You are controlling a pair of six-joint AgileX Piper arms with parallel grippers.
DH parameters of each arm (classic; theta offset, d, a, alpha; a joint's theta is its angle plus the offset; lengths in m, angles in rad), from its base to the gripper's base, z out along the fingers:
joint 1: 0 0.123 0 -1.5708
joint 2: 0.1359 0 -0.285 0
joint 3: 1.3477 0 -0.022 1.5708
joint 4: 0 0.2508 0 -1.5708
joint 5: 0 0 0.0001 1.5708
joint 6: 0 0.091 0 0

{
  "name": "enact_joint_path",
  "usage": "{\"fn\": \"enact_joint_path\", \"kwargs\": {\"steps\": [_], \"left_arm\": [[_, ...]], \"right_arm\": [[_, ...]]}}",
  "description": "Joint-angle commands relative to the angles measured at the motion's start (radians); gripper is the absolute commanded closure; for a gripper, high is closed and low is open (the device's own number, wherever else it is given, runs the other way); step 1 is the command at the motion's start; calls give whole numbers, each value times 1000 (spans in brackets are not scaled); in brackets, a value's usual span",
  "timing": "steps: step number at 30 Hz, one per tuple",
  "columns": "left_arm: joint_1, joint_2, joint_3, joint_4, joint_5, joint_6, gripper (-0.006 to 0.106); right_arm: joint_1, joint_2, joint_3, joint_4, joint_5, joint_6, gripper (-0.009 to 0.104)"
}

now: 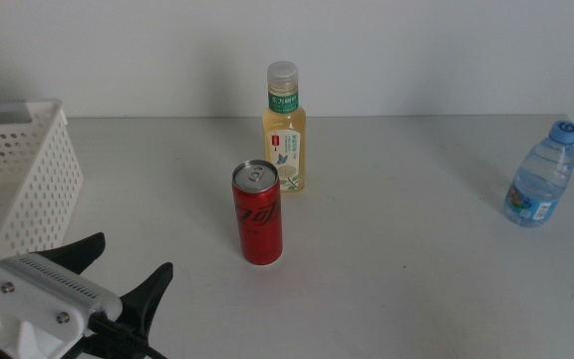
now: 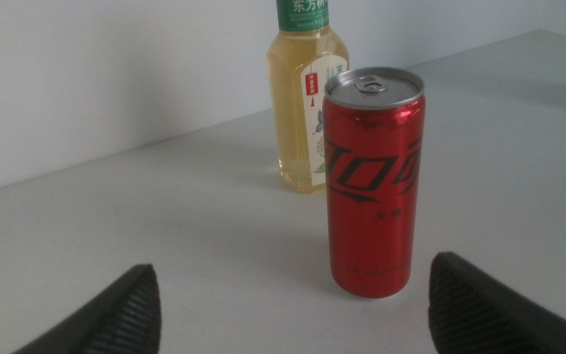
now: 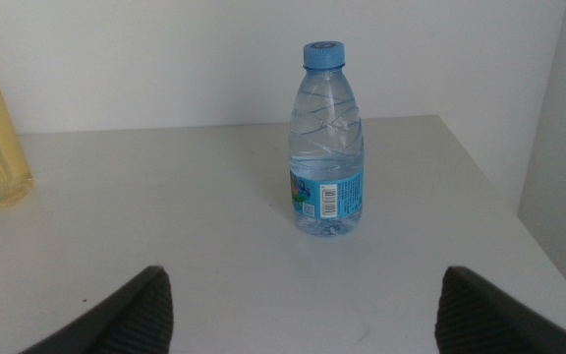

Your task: Use arms to grab the bottles and put them into the dustbin to the left of the table.

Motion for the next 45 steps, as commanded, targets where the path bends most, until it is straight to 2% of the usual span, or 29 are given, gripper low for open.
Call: {"fn": "enact_joint_path", "kwargs": {"steps": [1,9,15,21,27,45], "left_arm": [[-6,8,-28,3,-100,-4,7],[-6,57,-28,4,-113,-4,7],[-6,155,-32,92,-212,-19,7],[-6,313,-131,173,-237,-136,7],[-6,443,-234,211,-245,-168,7],[-6,696,-456,240,-293,-189,7]], "right_arm": [[-4,-21,-9,-17,-70,-9,4],[-4,-21,-9,-17,-70,-9,4],[-4,-21,-9,-17,-70,-9,4],[-4,-21,-9,-17,-70,-9,4],[-4,-21,-9,-17,-70,-9,4],[-4,-21,-9,-17,-70,-9,4]]}}
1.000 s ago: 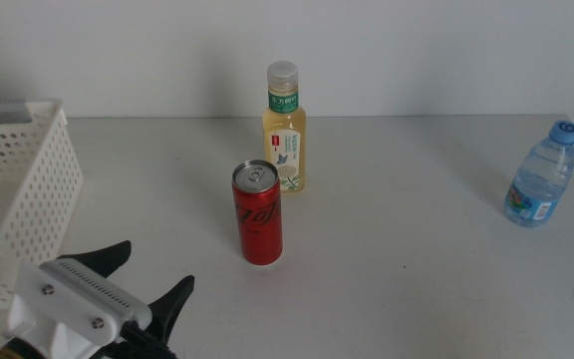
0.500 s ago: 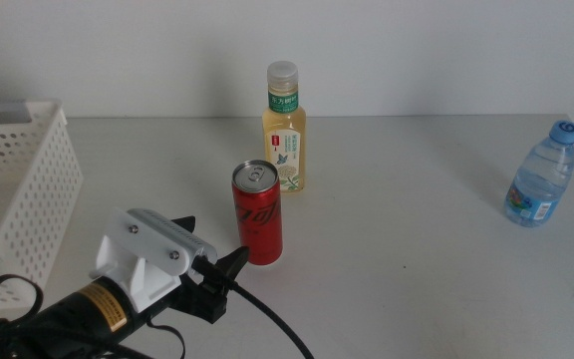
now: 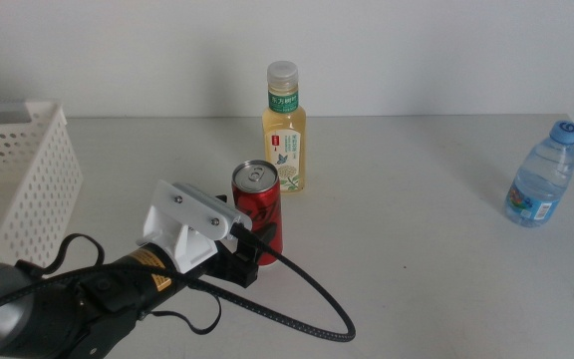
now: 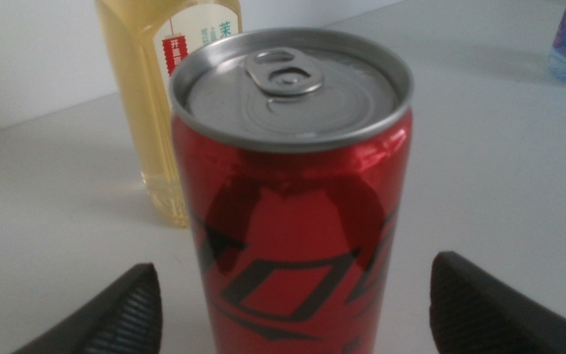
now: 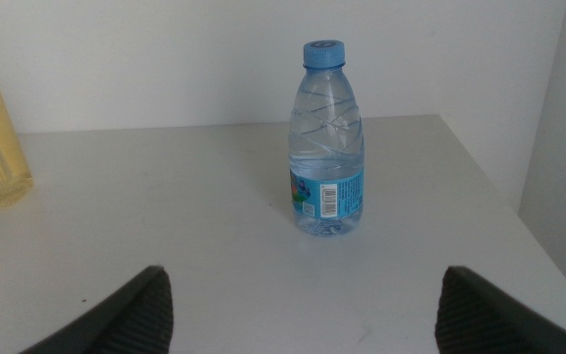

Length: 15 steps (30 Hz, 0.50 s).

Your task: Use arms to grab the bottles and put them into the dustbin to the left of the table.

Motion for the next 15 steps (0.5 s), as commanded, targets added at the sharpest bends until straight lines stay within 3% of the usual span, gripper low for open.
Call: {"fn": "enact_joint_path", "kwargs": {"steps": [1,15], "left_arm": [[-6,-5,-45,-5,-82,-20,7],[-6,120,-169,12,-98,-48,7]], "right_arm": [[-4,-21,-9,-17,-70,-9,4],[-4,-21,-9,-17,-70,-9,4]]}}
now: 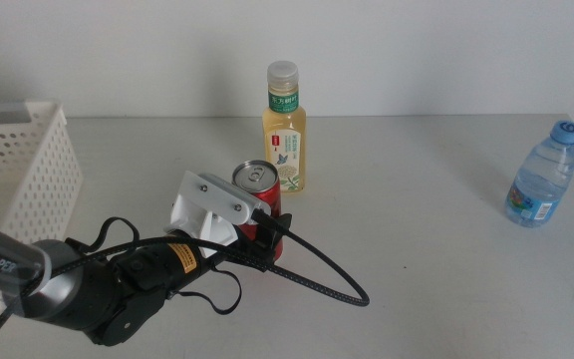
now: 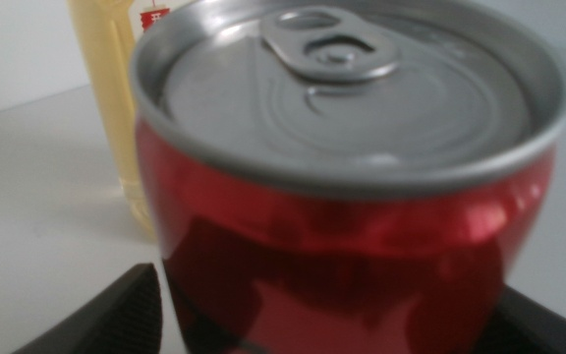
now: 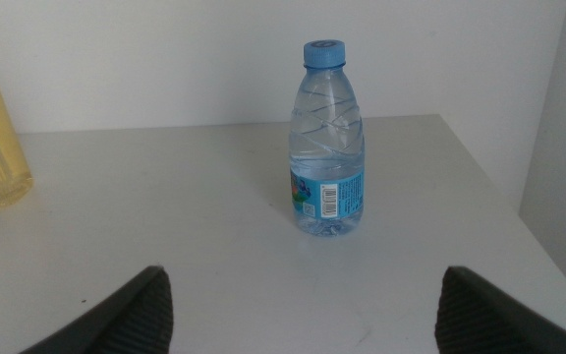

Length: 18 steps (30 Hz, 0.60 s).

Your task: Use arms to grab the bottles and put them into the dustbin to the left of the table.

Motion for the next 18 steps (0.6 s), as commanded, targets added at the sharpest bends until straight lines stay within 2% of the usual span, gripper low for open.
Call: {"fn": "enact_joint_path", "kwargs": {"steps": [1,4,6,9,16,18], "left_arm": [[-6,-31,-29,-6,-109,-27,7],[-6,-25,-36,-6,-123,-75,11],[-6,-25,-36,-6,-123,-96,18],[-6,-25,-36,11,-123,-97,34],[-6,-36,-36,23,-77,-63,80],[-6,-64,-36,23,-31,-60,88]], "right_arm": [[-4,-21,-9,-17,-70,-9,4],[-4,-21,-9,-17,-70,-9,4],[-4,-21,-9,-17,-70,-9,4],[-4,-21,-9,-17,-70,-9,4],[-4,-21,-9,-17,-70,-8,4],[-4,-21,-9,-17,-70,-9,4]]}}
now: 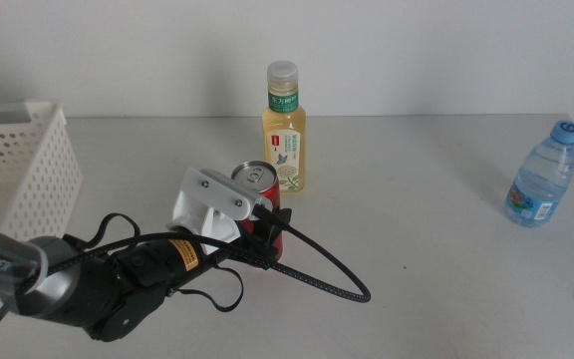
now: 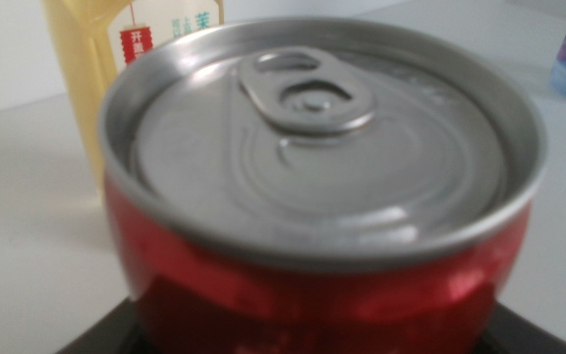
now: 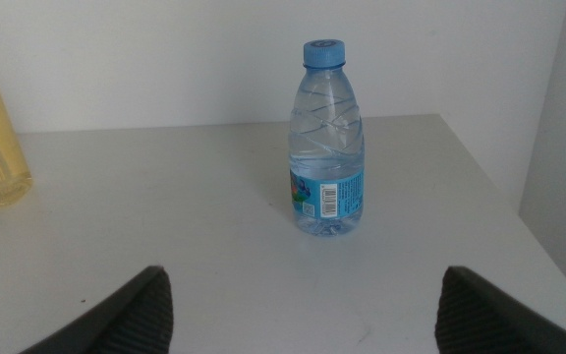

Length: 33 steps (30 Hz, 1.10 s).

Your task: Use arms to grab the bottles and put them into the dustbin to the left of the table.

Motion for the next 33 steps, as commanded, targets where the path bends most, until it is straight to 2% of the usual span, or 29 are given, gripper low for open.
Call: {"fn": "enact_joint_path", "kwargs": {"steps": [1,5,12,19,24,30,33], "left_arm": [[-6,-84,-22,-13,-2,-3,92],[-6,-205,-42,-32,152,4,99],[-6,-372,-194,-39,568,27,99],[-3,-441,-408,-39,1047,18,99],[65,-440,-607,-125,1394,92,99],[272,-419,-880,-343,1790,428,99],[383,-382,-1009,-360,1978,482,99]], "right_arm": [[-4,-21,-9,-17,-70,-9,4],[-4,-21,-9,-17,-70,-9,4],[-4,-21,-9,-17,-70,-9,4],[-4,-21,-9,-17,-70,-9,4],[-4,-21,-9,-17,-70,-9,4],[-4,-21,-9,-17,-70,-9,4],[-4,-21,-9,-17,-70,-9,4]]}}
